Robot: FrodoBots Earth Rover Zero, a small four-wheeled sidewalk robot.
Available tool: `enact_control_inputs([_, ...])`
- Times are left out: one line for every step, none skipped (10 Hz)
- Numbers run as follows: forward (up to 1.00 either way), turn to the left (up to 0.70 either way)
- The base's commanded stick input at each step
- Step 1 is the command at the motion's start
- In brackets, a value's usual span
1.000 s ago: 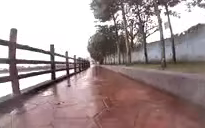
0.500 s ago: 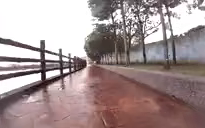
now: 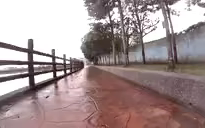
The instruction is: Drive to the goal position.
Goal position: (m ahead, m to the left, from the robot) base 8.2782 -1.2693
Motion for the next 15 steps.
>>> enact_control_inputs([0.00, 0.00])
enact_control_inputs([0.00, 0.00])
enact_control_inputs([0.09, 0.00])
enact_control_inputs([0.44, 0.00])
enact_control_inputs([0.80, 0.00])
enact_control_inputs([1.00, 0.00])
enact_control_inputs([1.00, 0.00])
enact_control_inputs([1.00, 0.00])
enact_control_inputs([1.00, 0.00])
enact_control_inputs([1.00, 0.00])
enact_control_inputs([1.00, 0.00])
enact_control_inputs([1.00, -0.05])
enact_control_inputs([1.00, -0.27])
enact_control_inputs([1.00, -0.34])
enact_control_inputs([1.00, -0.24])
